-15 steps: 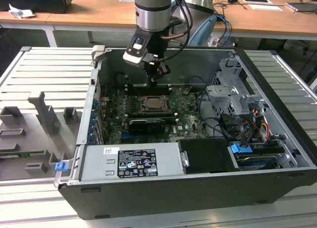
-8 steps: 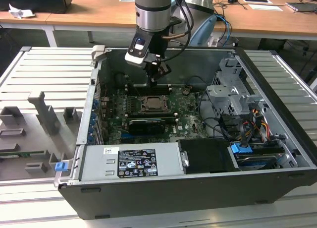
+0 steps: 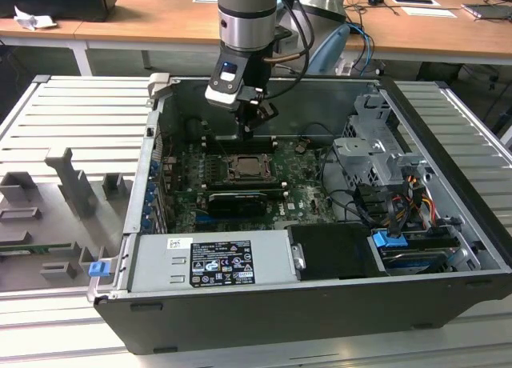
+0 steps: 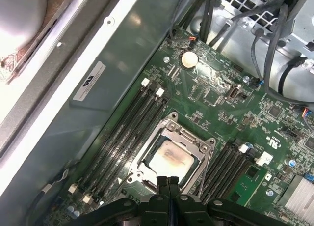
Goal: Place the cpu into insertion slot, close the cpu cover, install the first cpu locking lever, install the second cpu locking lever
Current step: 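Install the first cpu locking lever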
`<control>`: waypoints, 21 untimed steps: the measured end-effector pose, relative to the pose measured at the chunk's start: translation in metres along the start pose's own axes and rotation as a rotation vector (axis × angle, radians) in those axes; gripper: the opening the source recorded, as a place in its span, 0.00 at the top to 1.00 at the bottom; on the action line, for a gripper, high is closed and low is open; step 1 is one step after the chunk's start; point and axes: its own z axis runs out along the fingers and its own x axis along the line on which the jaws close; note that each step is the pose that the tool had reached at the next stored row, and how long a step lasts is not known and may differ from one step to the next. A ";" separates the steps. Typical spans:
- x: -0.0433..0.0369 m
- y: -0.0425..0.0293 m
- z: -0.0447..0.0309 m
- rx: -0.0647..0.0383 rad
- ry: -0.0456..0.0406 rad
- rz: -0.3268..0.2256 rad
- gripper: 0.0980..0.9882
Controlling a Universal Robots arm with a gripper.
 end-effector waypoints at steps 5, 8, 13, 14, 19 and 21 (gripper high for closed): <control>0.0000 0.0000 0.0000 0.000 0.0020 -0.037 0.99; 0.0000 0.0000 0.0000 0.000 0.0034 -0.064 0.99; 0.0000 0.0000 0.0000 0.000 0.0049 -0.092 0.99; 0.0000 0.0000 0.0000 0.000 0.0052 -0.098 0.99; 0.0000 0.0000 0.0000 0.000 0.0070 -0.132 0.99; 0.0000 0.0000 0.0000 0.000 0.0082 -0.156 0.99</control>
